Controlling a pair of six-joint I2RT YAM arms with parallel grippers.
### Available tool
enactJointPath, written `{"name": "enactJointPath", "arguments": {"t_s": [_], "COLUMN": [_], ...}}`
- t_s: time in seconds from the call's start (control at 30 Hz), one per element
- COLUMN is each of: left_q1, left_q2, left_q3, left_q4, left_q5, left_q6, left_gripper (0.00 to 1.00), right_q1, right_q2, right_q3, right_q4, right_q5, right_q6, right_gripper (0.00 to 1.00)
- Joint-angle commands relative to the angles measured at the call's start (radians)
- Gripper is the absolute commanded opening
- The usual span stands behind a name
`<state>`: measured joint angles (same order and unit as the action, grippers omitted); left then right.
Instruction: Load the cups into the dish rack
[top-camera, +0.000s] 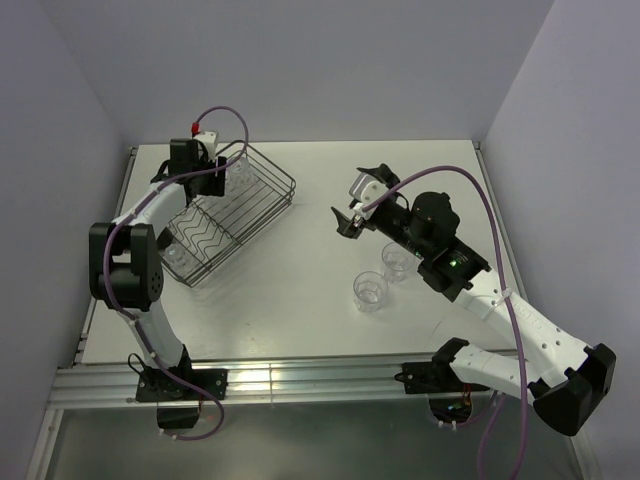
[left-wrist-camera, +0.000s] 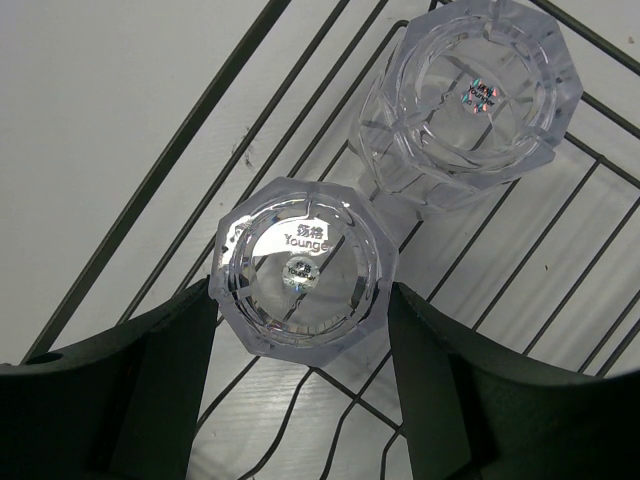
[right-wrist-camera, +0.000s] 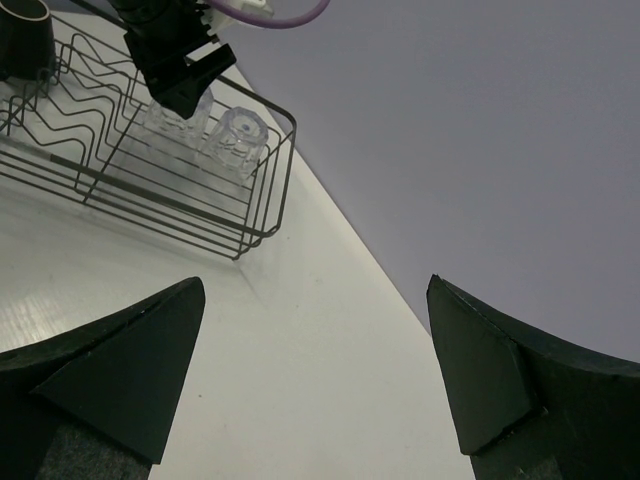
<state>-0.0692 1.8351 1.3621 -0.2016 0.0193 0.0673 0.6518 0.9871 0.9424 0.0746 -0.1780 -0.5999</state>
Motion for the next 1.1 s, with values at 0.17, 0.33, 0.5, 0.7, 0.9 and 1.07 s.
{"name": "enactJointPath", "arguments": {"t_s": [0.17, 0.33, 0.5, 0.7, 0.9, 1.07], "left_q1": [-0.011, -0.011, -0.020, -0.030, -0.034, -0.035], "left_q2": [0.001, -0.002, -0.025, -0.068, -0.117, -0.224], "left_q3": [-0.003, 0.003, -0.001, -0.008, 0.003, 0.031], "left_q4": [0.045, 0.030, 0.027, 0.011, -0.027, -0.053], "left_q5": [-0.013, -0.013, -0.013, -0.050, -0.059, -0.027], "left_q6": [-0.009, -0.012, -0.017, -0.017, -0.024, -0.027], "left_gripper": [0.28, 0.45, 0.65, 0.94, 0.99, 0.99], "right_q1": [-0.006, -0.006, -0.006, -0.006, -0.006, -0.011], "right_q2": [-0.001, 0.001, -0.001, -0.005, -0.011, -0.018], "right_q3": [0.030, 0.030, 0.029, 0.030, 0.033, 0.033], "right_q4": [0.005, 0.005, 0.005, 0.002, -0.001, -0.012], "right_q5": [-0.011, -0.011, -0.011, -0.011, -0.009, 0.017], "right_q6": [-0.006, -0.009, -0.011, -0.008, -0.005, 0.014], "right_gripper": [1.00, 1.00, 1.00, 1.00, 1.00, 1.00]}}
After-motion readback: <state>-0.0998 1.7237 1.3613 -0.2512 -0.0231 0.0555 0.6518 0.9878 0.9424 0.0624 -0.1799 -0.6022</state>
